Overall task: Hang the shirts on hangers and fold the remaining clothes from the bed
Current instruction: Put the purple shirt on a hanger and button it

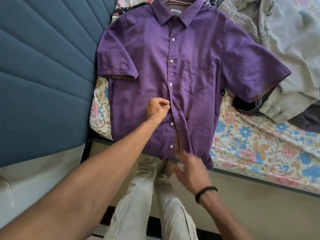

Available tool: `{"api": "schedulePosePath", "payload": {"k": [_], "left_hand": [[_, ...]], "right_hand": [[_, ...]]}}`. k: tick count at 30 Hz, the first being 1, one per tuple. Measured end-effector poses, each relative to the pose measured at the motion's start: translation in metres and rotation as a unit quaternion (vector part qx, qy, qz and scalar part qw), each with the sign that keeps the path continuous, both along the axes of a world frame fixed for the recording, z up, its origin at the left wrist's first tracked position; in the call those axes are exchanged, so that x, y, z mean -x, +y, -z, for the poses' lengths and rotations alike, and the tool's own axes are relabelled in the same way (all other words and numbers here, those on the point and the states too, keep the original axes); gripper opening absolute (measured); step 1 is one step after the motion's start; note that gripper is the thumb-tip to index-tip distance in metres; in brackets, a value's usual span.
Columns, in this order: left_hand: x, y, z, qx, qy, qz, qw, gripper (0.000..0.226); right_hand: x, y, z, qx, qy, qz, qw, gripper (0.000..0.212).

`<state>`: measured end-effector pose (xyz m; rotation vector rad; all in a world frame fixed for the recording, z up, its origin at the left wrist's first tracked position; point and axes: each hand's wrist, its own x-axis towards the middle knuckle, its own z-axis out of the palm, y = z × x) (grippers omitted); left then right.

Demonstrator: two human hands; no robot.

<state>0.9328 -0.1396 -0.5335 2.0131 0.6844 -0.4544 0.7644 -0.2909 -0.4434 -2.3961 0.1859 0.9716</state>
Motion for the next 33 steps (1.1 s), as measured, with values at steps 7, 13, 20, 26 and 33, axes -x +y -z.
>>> {"api": "schedulePosePath", "payload": {"k": [7, 13, 20, 26, 33], "left_hand": [[0.001, 0.008, 0.014, -0.026, -0.039, 0.015, 0.999, 0.013], [-0.004, 0.013, 0.026, 0.010, -0.048, 0.018, 0.999, 0.009], [0.003, 0.009, 0.013, 0.033, -0.052, 0.018, 0.998, 0.009], [0.016, 0.003, 0.011, 0.064, -0.043, -0.050, 0.996, 0.013], [0.017, -0.002, 0.010, 0.080, -0.047, -0.079, 0.993, 0.020]], "right_hand": [[-0.133, 0.037, 0.080, -0.013, -0.193, 0.160, 0.968, 0.020], [-0.155, 0.051, 0.089, 0.048, -0.180, 0.127, 0.974, 0.022], [-0.144, 0.051, 0.092, -0.057, -0.199, 0.268, 0.941, 0.006], [-0.143, 0.050, 0.091, -0.135, -0.133, 0.310, 0.932, 0.007], [-0.145, 0.044, 0.096, -0.149, -0.115, 0.325, 0.927, 0.008]]}}
